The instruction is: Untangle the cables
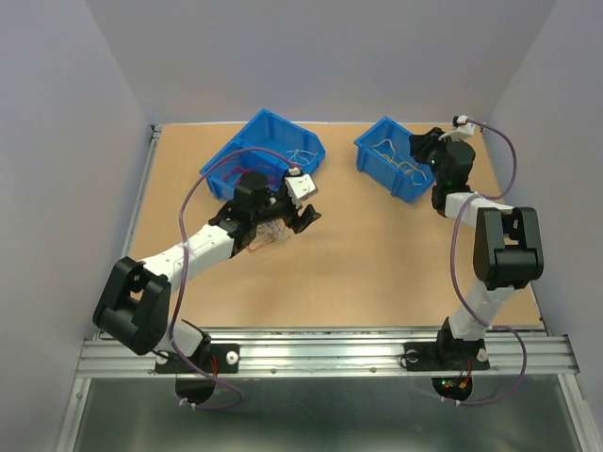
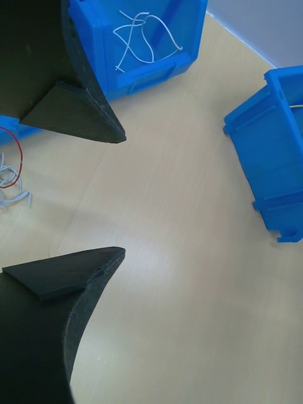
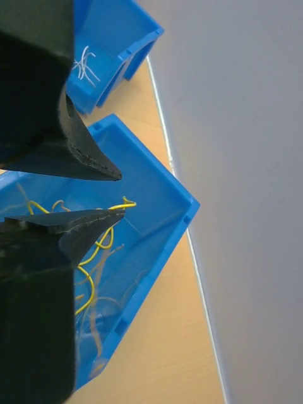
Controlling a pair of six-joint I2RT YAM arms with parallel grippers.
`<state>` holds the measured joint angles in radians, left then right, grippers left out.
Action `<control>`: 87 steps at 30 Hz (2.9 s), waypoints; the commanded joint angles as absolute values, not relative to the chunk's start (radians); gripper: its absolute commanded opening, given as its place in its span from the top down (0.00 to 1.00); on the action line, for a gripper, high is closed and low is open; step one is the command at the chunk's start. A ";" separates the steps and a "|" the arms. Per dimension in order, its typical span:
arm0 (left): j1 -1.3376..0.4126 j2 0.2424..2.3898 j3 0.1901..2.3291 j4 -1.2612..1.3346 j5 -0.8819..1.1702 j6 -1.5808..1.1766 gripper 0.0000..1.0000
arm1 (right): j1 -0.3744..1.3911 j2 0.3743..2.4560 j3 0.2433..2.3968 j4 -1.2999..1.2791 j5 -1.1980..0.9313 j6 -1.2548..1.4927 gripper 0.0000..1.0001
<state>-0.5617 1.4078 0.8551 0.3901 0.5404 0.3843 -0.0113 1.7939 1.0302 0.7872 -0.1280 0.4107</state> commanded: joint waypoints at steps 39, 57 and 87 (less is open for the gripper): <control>-0.575 1.411 0.922 0.370 0.492 0.405 0.22 | -0.087 1.574 0.856 0.322 0.313 0.873 0.20; -0.580 1.424 0.933 0.356 0.488 0.408 0.22 | -0.086 1.623 0.902 0.172 0.218 1.015 0.30; -0.584 1.436 0.942 0.344 0.476 0.417 0.22 | 0.058 1.703 1.064 0.459 0.132 0.765 0.99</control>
